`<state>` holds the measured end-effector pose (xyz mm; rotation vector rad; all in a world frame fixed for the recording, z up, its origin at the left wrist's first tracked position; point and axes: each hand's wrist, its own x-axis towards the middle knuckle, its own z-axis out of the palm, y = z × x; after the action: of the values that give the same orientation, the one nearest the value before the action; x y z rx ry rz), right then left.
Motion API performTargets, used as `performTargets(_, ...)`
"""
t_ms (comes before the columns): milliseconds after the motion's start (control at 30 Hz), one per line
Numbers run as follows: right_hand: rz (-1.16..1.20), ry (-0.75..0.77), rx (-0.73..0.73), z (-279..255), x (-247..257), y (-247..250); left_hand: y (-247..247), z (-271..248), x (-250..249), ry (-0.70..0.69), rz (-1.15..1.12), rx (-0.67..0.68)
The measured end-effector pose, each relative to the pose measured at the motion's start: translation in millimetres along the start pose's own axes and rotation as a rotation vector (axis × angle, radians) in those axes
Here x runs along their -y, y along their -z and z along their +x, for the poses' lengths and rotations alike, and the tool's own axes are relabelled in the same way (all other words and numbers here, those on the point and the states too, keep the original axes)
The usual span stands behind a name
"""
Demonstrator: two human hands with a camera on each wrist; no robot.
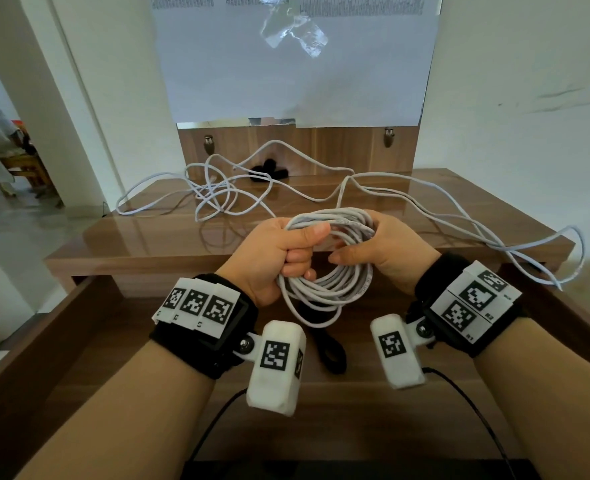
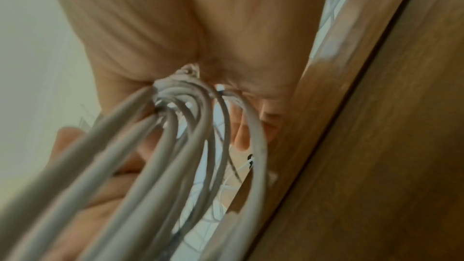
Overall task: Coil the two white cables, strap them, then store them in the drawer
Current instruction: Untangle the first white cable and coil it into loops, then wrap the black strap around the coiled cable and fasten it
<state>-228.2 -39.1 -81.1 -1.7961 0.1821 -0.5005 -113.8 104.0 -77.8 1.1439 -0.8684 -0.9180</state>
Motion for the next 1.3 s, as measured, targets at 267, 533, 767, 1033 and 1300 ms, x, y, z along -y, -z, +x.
performTargets(267,0.263,0.032,-0.084,-0.8,1.6,-9.9,-3.5,-0.2,-2.0,-0.034,-0.094,-0.053)
performTargets(533,0.522,-0.019,-0.24,5.9,-2.1,-7.9,-4.4,4.0,6.9,-0.076,-0.46,0.171)
performTargets(767,0.401,-0.089,0.091,-2.0,5.7,4.1,11.7,7.9,-4.6,-0.103,-0.322,-0.005)
performTargets(1033,-0.171,-0.383,-0.017,-0.8,-3.1,14.3,36.8,7.2,-10.9,0.1,-0.039,-0.19)
performTargets(1300,-0.507,-0.652,0.365,3.7,-43.1,-5.7,46.8,2.9,-15.2,0.175,0.171,-0.215)
